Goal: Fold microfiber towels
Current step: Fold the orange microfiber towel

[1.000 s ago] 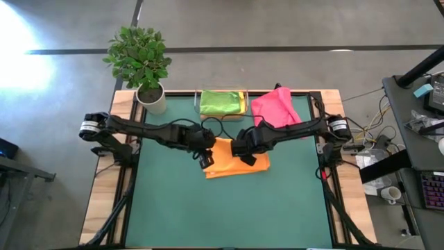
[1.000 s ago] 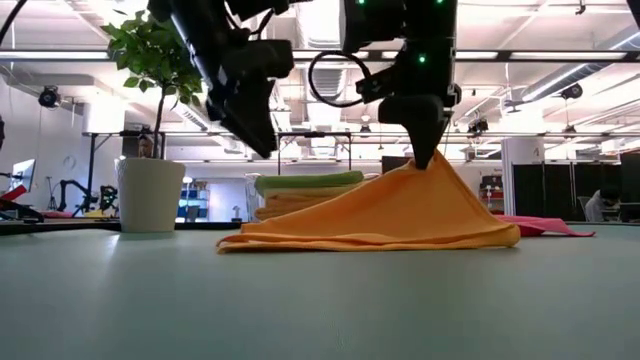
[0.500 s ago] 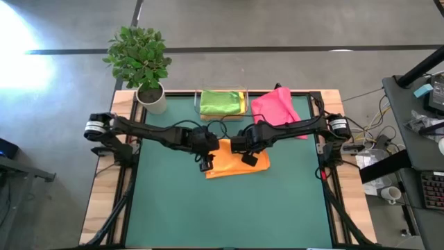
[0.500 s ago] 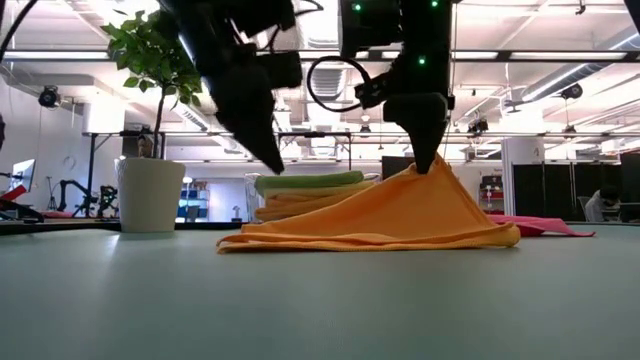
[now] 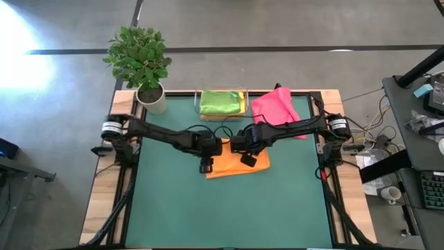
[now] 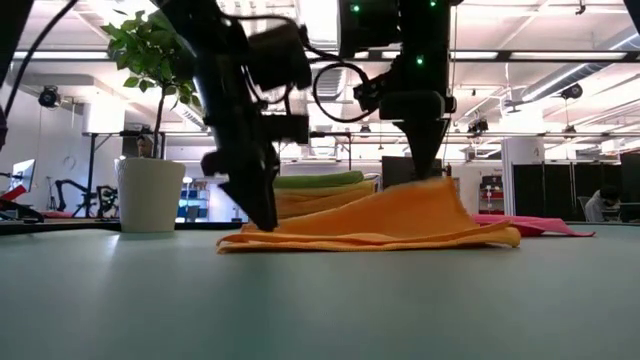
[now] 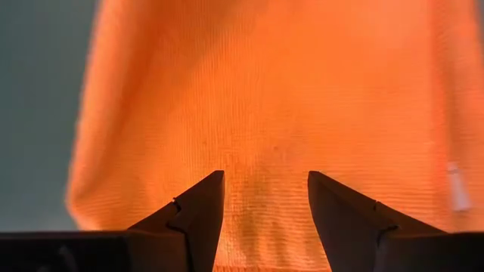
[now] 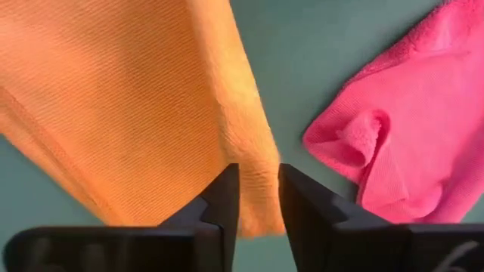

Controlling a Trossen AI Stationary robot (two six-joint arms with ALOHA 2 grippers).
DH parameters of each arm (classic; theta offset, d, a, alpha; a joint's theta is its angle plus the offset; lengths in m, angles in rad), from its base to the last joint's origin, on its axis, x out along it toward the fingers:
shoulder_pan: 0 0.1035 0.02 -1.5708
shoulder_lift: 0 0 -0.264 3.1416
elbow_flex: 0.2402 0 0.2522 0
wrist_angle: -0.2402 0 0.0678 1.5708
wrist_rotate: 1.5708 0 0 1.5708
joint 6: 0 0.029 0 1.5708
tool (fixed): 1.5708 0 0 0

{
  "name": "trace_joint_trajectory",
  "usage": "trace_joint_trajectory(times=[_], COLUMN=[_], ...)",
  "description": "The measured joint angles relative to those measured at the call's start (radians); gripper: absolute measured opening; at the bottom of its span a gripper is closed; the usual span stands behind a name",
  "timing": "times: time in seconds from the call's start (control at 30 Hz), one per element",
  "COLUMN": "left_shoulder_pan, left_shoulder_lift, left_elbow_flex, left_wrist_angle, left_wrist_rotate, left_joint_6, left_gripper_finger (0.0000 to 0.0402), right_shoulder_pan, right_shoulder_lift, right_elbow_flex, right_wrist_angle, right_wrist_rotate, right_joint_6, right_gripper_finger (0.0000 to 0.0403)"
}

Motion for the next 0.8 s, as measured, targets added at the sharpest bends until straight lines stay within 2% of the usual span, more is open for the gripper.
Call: trace_joint_trajectory(times=[0.2,0.33,0.43,0.63,0.7,0.8], left_shoulder_pan=[0.005,0.004,-0.004,-0.008,-0.015,-0.033], left_shoulder_lift=[0.058,0.062,0.051,0.033,0.030,0.016], left_elbow_flex=[0.003,0.003,0.002,0.000,0.000,-0.002], left_wrist_angle=[-0.002,-0.015,-0.025,-0.031,-0.031,-0.035], left_wrist_rotate=[0.016,0.059,0.090,0.288,0.342,0.349], left_joint_6=[-0.011,-0.080,-0.177,-0.303,-0.326,-0.328], left_gripper_finger=[0.0176,0.0176,0.0176,0.0176,0.0176,0.0176], right_shoulder_pan=[0.000,0.000,0.000,0.006,0.015,0.038], right_shoulder_lift=[-0.002,-0.046,-0.098,-0.201,-0.236,-0.279], right_elbow_flex=[0.002,0.002,-0.005,-0.082,-0.129,-0.215], right_wrist_angle=[-0.015,-0.051,-0.053,-0.017,0.022,0.146], right_wrist_rotate=[0.007,0.025,0.062,0.062,0.052,-0.026], right_joint_6=[0.000,0.034,0.051,0.120,0.157,0.196], right_gripper_finger=[0.0132,0.0148,0.0150,0.0140,0.0136,0.0131])
